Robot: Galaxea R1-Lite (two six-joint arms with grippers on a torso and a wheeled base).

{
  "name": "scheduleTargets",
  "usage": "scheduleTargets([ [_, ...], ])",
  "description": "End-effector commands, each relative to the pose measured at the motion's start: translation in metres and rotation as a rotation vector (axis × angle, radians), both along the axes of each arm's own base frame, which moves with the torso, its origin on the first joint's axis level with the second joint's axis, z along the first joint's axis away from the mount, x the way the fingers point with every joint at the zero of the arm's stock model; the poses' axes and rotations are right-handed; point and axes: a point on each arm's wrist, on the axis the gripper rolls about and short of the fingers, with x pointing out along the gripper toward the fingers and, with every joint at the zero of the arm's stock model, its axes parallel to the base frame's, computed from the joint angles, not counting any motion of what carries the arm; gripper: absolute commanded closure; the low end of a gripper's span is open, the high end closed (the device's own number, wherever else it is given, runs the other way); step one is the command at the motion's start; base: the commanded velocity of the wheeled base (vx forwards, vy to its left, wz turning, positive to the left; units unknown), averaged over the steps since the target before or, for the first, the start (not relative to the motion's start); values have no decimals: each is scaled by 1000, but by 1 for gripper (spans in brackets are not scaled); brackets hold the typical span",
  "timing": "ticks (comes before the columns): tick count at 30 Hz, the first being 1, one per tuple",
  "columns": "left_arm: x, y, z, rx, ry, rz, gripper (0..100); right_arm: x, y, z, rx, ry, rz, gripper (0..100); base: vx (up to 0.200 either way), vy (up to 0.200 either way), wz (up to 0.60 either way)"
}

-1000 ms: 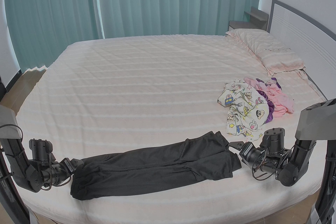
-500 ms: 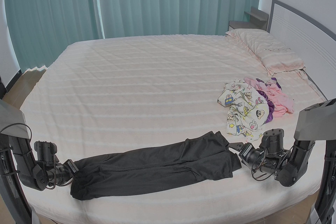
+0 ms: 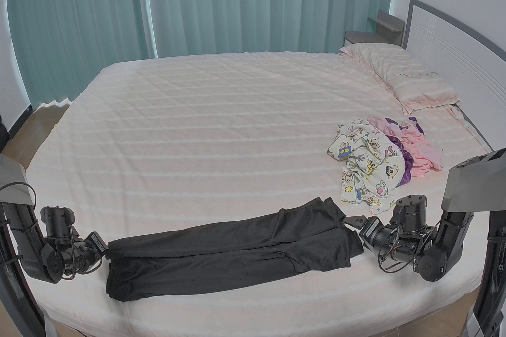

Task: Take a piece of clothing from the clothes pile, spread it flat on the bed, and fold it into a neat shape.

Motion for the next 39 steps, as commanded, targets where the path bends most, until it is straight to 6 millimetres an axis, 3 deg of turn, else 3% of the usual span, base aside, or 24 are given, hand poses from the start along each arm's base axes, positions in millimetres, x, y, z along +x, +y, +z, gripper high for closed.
scheduleTargets([
  [1, -1, 2, 5, 4, -19, 5, 100, 0, 0, 0, 0, 1, 1, 0, 0, 0, 0],
  [9, -7, 1, 0, 30, 15, -32, 100, 4, 4, 6, 14, -30, 7, 0, 0, 0, 0],
  [16, -7, 0, 0, 28, 18, -34, 100, 19, 16, 18, 27, -102, 23, 0, 0, 0, 0],
  [20, -7, 0, -1, 26, 22, -34, 100, 31, 26, 9, -86, -99, 103, 0, 0, 0, 0],
  [27, -8, 0, -2, 25, 25, -37, 100, 56, 19, 0, -327, -228, 303, 0, 0, 0, 0],
  [31, -8, 0, -2, 25, 25, -37, 100, 59, 24, -3, -323, -219, 429, 0, 0, 0, 0],
  [39, -8, 0, -2, 24, 26, -37, 100, 76, 30, 1, -323, -178, 468, 0, 0, 0, 0],
])
